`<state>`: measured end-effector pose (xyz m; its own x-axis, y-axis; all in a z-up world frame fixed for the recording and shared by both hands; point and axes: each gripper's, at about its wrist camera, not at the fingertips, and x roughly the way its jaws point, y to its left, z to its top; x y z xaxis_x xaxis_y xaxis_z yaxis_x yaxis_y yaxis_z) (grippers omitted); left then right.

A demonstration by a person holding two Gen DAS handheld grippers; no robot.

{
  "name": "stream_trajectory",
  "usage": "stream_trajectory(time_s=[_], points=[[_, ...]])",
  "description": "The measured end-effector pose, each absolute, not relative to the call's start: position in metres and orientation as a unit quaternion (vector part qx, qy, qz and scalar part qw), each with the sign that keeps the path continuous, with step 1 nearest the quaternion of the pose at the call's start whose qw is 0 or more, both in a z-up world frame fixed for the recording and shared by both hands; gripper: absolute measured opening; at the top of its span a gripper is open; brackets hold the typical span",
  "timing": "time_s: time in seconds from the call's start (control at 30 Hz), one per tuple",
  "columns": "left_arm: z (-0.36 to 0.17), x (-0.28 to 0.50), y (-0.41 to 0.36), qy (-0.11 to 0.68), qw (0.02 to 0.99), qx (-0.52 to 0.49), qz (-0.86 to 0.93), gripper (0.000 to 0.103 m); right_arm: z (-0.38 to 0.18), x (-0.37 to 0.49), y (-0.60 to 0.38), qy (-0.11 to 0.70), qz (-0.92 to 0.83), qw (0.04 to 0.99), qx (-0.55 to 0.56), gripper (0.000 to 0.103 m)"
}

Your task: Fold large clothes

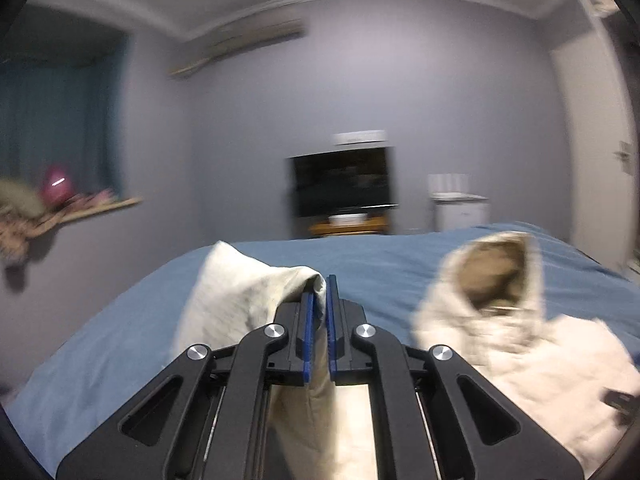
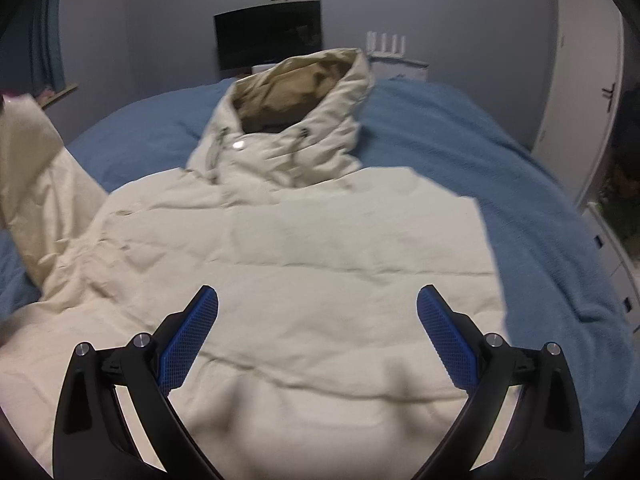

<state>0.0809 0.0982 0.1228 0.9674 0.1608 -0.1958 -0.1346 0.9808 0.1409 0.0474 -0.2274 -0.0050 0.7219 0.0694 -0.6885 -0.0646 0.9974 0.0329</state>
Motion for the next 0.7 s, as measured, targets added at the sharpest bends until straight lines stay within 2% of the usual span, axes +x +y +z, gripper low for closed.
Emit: stream_trajectory(time_s=[0.33, 0.63, 0.7], points=[[0.058, 0.098, -0.021, 0.183, 0.961, 0.168, -0.118, 0.005, -0.014, 0.063, -0.277, 0.389, 0.001, 0.918, 0.081, 0.096], [-0.001, 0.117, -0.049, 0.29, 0.915, 0.156, -0.232, 0.006, -0.018, 0.063, -0.284, 0.392, 0.004, 0.915, 0.095, 0.096], [-0.013, 0.122, -0.052, 0.315, 0.903, 0.148, -0.25, 0.009, -0.019, 0.061, -0.286, 0.392, 0.005, 0.915, 0.098, 0.096]])
